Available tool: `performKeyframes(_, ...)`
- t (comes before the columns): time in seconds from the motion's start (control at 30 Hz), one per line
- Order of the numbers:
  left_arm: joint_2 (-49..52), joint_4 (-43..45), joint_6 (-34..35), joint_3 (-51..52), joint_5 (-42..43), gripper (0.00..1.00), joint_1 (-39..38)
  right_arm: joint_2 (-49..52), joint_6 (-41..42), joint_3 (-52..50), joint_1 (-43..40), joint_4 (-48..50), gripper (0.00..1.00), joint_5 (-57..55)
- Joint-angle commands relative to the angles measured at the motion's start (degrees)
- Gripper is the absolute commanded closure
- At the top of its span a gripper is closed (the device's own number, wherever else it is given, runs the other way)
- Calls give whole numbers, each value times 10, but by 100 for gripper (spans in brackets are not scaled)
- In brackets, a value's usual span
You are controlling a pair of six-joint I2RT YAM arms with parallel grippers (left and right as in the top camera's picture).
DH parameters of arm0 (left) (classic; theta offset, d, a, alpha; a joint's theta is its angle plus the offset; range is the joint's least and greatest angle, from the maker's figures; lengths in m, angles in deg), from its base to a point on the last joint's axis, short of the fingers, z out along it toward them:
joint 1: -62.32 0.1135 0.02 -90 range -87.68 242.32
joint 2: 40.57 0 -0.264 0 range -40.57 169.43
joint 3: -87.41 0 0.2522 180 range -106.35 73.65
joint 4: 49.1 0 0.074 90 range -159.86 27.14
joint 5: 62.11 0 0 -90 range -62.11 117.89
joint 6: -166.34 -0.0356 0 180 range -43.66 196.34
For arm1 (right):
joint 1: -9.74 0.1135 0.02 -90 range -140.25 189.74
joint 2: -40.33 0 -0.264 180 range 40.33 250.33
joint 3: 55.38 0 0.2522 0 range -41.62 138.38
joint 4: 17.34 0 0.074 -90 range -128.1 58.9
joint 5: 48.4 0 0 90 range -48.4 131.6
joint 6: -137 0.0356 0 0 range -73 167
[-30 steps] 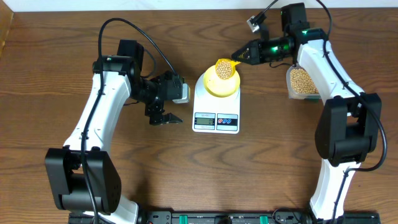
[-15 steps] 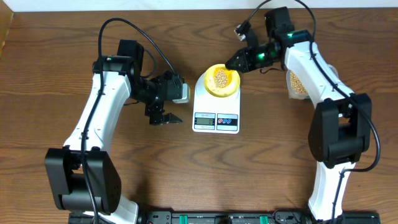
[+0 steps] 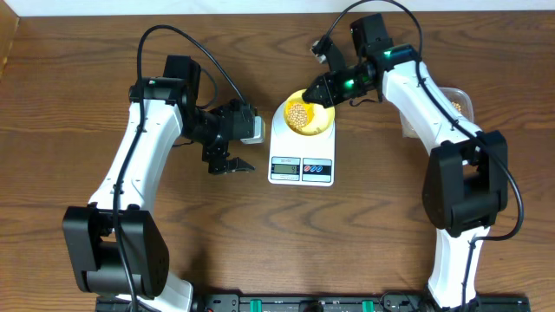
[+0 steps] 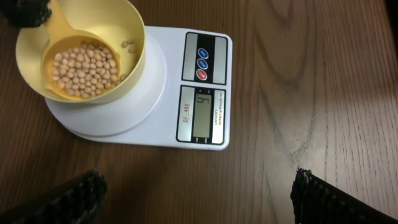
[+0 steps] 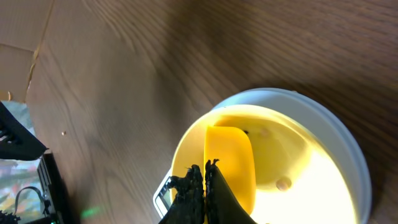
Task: Scoop item into bowl and weigh 50g on scale
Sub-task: 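Tilt the scoop with the right gripper to pour soybeans into the bowl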
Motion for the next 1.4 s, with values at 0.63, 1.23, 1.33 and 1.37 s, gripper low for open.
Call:
performKeyframes(0.63, 0, -5, -5, 4, 3, 2, 0, -45, -9, 0, -1, 13, 99, -39)
performKeyframes(1.23, 0, -5, -5, 4, 3, 3, 0, -64, -105, 0, -5, 2, 99, -34)
performKeyframes(1.33, 0, -5, -5, 4, 3, 2, 0, -72, -117, 0, -5, 3, 99, -34)
performKeyframes(1.37, 0, -5, -5, 4, 3, 2, 0, -73, -116, 0, -5, 3, 99, -34)
